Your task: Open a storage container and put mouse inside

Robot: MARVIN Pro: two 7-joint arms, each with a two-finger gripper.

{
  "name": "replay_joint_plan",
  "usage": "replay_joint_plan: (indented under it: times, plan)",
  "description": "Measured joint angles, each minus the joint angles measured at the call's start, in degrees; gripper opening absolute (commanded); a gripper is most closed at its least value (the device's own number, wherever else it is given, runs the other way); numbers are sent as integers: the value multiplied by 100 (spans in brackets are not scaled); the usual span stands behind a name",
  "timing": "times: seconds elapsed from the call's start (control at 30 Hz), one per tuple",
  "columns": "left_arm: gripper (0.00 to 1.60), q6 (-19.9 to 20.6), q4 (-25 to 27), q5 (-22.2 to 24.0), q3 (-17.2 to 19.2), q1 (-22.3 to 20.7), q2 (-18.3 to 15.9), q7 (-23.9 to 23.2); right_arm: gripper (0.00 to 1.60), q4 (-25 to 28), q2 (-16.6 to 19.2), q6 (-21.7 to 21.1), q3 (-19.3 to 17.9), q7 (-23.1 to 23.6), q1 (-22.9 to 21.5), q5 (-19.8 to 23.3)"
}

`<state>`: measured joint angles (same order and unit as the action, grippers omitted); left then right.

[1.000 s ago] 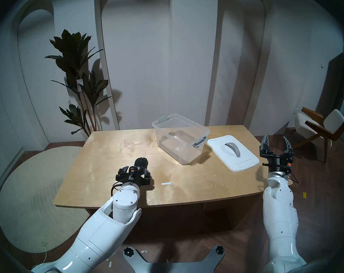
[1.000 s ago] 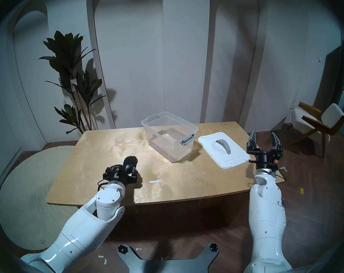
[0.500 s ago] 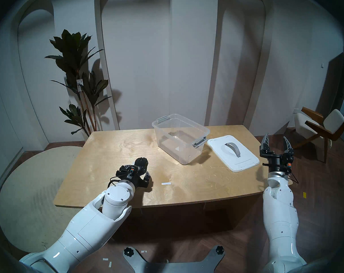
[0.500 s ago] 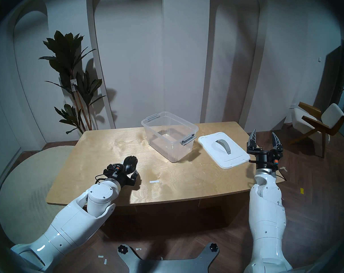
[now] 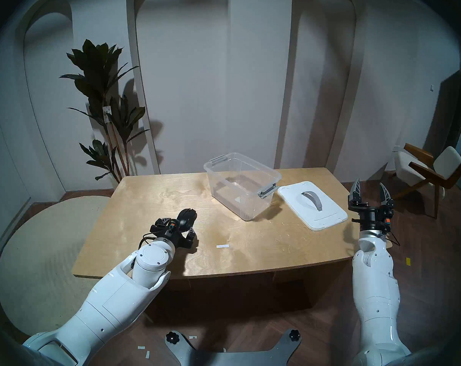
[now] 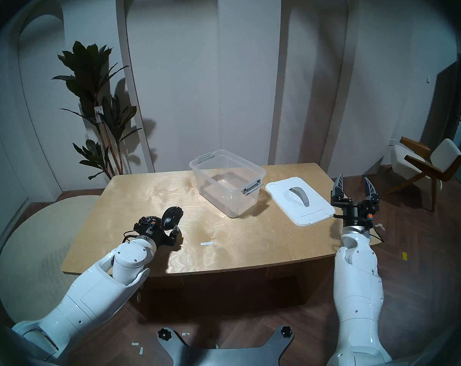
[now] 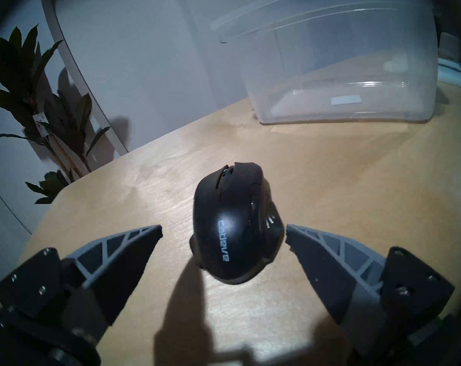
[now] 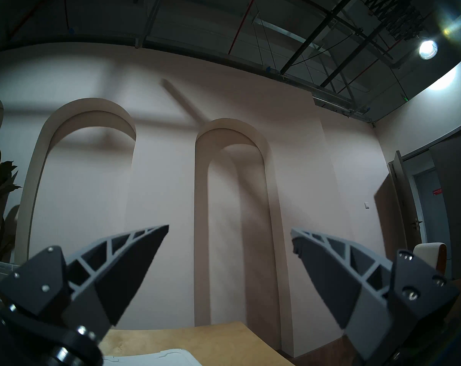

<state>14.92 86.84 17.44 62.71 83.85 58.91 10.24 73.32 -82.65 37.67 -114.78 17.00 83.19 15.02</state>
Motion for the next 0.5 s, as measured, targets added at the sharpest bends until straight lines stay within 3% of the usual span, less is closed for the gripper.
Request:
replay_joint_plan:
  times: [0.23, 0.5]
  plan:
    - [160, -98, -79, 324, -59, -148, -293, -739, 160, 0, 2, 1, 2, -2, 0, -1]
    - [160, -185, -620, 209, -181, -507, -522, -1395, 160, -1, 5, 2, 3, -4, 0, -1]
